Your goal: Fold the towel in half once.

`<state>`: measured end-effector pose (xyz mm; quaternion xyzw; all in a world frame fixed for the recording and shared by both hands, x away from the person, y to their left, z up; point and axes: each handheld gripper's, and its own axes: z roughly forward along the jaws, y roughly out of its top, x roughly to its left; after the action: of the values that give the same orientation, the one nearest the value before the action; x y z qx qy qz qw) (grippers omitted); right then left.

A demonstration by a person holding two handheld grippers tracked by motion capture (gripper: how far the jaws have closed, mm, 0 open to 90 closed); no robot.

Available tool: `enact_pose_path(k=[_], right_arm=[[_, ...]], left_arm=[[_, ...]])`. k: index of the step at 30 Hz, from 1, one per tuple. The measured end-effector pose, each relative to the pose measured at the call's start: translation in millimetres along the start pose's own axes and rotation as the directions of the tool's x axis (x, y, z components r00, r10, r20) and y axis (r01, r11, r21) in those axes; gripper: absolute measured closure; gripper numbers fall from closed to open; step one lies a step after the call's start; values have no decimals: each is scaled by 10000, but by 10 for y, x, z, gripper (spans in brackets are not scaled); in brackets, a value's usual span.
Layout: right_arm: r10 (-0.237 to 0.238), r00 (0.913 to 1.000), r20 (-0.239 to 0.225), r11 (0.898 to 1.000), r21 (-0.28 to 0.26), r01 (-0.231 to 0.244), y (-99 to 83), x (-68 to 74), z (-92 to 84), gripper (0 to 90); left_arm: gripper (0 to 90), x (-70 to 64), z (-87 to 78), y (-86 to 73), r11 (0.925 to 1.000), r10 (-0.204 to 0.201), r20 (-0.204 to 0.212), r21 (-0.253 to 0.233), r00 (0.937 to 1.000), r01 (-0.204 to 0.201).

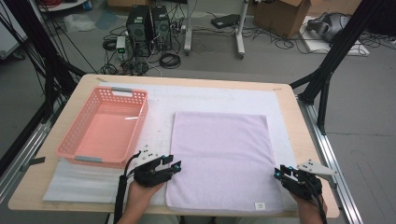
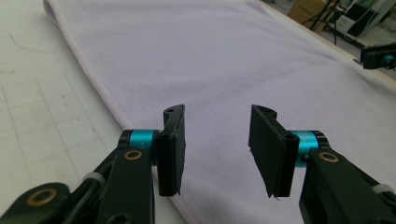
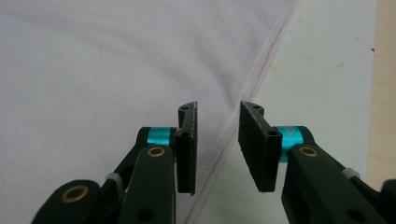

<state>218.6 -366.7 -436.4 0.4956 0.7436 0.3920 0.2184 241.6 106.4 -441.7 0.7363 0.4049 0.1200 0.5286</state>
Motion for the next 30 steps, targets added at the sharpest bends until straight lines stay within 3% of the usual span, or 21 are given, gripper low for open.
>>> enact_pose_path(k=[8, 16, 20, 24, 30], right_arm=[[33, 9999, -99, 10000, -52, -33, -152, 120, -211, 642], [83, 10000, -43, 10000, -20, -83, -291, 202, -389, 582], [71, 10000, -15, 9999, -107, -71, -341, 226, -493, 578], [78, 10000, 16, 9998, -165, -78, -376, 240, -556, 576], [-9, 10000, 8, 9999, -145, 9, -381, 244, -552, 576]], left_arm=[[567, -113, -234, -210, 9996, 33, -191, 280, 9998, -27], [404, -227, -361, -306, 9972, -1, -77, 745, 10000, 7], [403, -264, -401, -359, 9963, 54, -77, 861, 10000, -48], [453, -301, -423, -396, 9939, 9, -129, 1102, 9999, 5], [629, -338, -416, -444, 9879, 198, -267, 1541, 9994, -154]])
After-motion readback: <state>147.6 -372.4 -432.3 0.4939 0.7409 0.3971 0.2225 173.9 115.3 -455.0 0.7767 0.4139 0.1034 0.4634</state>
